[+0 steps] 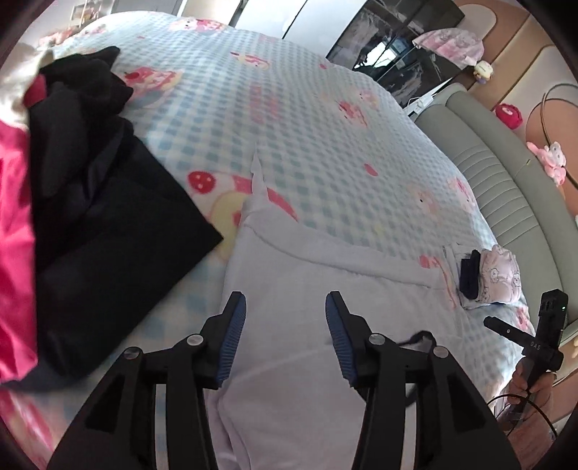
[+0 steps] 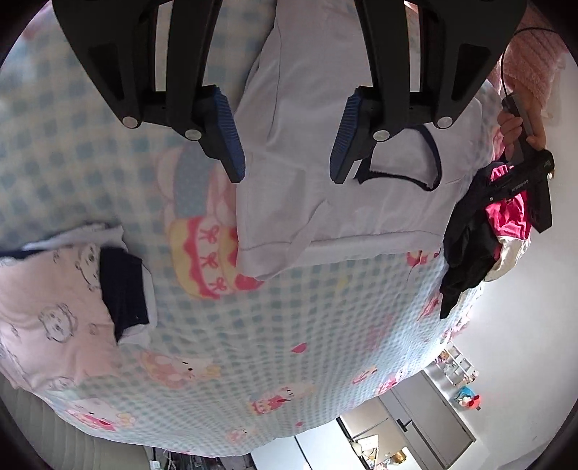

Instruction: Fold clothes

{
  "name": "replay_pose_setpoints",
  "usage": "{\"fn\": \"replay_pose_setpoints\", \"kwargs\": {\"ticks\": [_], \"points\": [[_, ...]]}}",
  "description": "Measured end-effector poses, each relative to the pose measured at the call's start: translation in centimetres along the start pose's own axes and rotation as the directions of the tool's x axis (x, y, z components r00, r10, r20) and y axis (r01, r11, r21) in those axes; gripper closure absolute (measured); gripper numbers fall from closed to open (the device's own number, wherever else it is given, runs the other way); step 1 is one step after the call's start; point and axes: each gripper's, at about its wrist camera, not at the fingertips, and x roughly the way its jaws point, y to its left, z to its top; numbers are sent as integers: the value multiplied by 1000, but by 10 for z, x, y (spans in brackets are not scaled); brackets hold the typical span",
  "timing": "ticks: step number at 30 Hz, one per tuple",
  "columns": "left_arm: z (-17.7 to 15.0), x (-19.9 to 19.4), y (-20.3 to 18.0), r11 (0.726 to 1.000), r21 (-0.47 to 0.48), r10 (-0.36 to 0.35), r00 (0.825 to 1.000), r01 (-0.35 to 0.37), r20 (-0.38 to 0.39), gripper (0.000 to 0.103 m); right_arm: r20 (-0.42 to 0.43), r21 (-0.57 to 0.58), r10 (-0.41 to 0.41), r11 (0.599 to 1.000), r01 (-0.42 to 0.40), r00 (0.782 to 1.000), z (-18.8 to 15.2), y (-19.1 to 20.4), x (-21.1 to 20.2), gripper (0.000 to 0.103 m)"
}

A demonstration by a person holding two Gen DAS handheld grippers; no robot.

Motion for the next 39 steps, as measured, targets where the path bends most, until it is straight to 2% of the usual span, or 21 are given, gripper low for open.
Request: {"fn": "replay_pose_setpoints", "kwargs": {"ticks": [2, 5, 9, 12, 13, 14, 15, 18, 24, 28, 33, 36, 39], "points": [[18, 20, 0, 1000, 10, 29, 999, -29, -29, 51, -24, -7, -5, 1000, 4, 1000, 23, -4, 21, 52], [36, 49, 5, 1000, 2, 23, 997, -23, -79, 47, -69, 2, -14, 1000, 15, 998, 49, -14, 55, 52], [41, 76, 9, 1000, -16, 0, 992, -2, -123, 46, -131, 37, 39, 999, -34, 991, 65, -27, 97, 50], [39, 83, 2, 1000, 18, 1, 994, 1, -109, 56, -174, 59, 79, 996, -70, 982, 66, -32, 121, 42], [39, 84, 0, 999, 35, 10, 994, -6, -106, 70, -177, 67, 82, 995, -71, 981, 64, -34, 127, 42], [38, 85, -3, 999, 51, 18, 994, -13, -104, 84, -181, 76, 86, 994, -73, 980, 63, -35, 132, 45], [40, 84, -5, 998, 59, 21, 995, -16, -95, 90, -174, 84, 88, 994, -74, 981, 62, -37, 134, 61], [45, 70, -11, 996, 91, 10, 999, -5, -52, 92, -111, 84, 102, 992, -93, 989, 61, -34, 122, 92], [41, 5, -36, 985, 172, -36, 996, 22, 76, 93, 19, 1, 173, 985, -173, 985, 58, -5, 58, 96], [13, -49, -54, 969, 246, -39, 985, -4, 170, 93, 81, -86, 200, 977, -193, 976, 34, 22, 4, 96], [-51, -98, -51, 957, 286, -30, 967, -45, 253, 93, 81, -150, 216, 968, -202, 973, -33, 44, -40, 96], [-88, -101, -35, 963, 268, -31, 974, -31, 223, 93, 23, -137, 196, 972, -191, 980, -76, 42, -37, 96], [-113, -89, -22, 968, 246, 23, 991, -56, 134, 92, -55, -48, 172, 983, -175, 984, -107, 25, -20, 96]]}}
